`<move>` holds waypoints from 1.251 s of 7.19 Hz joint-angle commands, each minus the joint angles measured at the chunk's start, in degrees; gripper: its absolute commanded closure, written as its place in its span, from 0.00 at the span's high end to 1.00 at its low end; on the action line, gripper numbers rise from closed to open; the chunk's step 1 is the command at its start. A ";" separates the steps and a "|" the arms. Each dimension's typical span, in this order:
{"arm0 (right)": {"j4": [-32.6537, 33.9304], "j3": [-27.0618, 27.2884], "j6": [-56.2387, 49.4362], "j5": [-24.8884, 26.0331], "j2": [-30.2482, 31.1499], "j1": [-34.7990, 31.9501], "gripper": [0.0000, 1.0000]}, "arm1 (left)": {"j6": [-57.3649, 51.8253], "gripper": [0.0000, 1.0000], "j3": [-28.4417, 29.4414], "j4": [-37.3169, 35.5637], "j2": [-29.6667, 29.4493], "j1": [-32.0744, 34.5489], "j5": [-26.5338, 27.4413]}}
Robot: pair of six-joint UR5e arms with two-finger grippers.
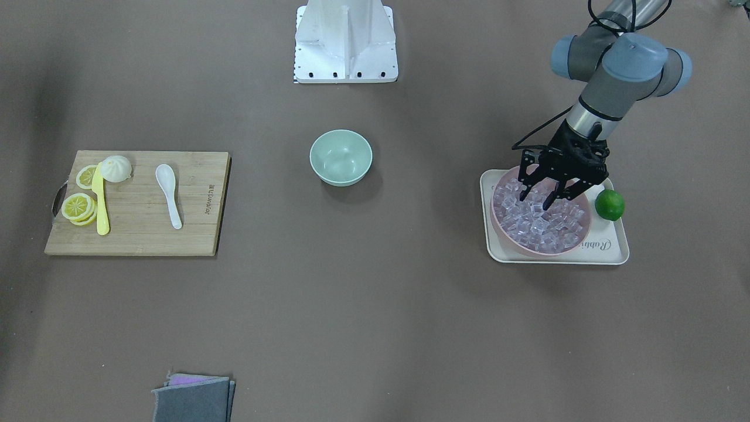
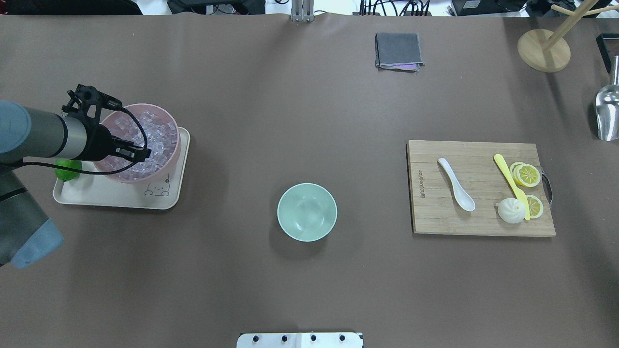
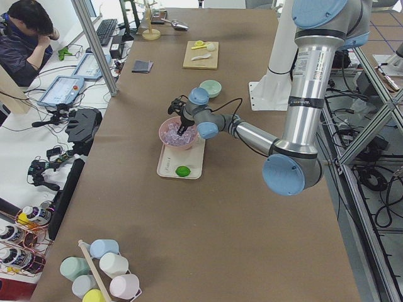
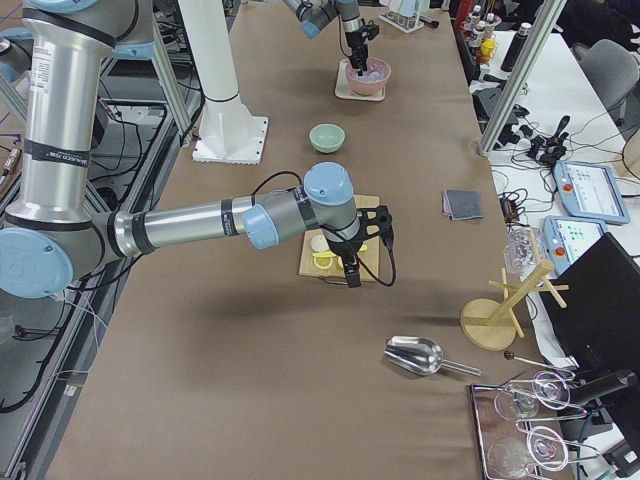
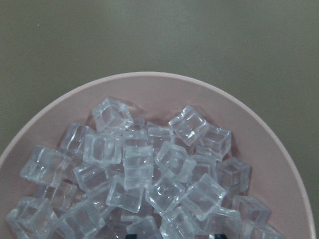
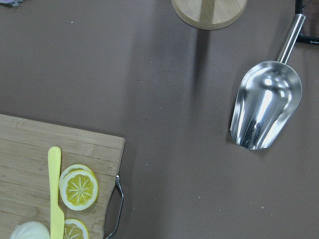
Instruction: Put spoon and ice into bowl
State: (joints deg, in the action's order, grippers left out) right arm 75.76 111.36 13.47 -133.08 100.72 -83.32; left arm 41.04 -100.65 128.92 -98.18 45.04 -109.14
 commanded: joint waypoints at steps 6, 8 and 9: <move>0.00 -0.09 0.07 0.01 0.00 0.00 1.00 | -2.46 0.54 5.55 -3.50 -6.76 3.48 0.16; 0.00 -0.09 0.07 0.10 0.00 0.00 1.00 | -2.29 0.54 5.29 -3.41 -6.23 3.48 0.07; 0.00 -0.18 0.07 0.10 0.00 0.09 1.00 | -2.02 0.54 5.29 -3.41 -6.23 3.48 0.07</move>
State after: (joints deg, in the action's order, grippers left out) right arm 75.76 111.24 13.53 -132.99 100.72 -83.29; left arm 38.80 -95.32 125.50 -104.51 48.51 -109.06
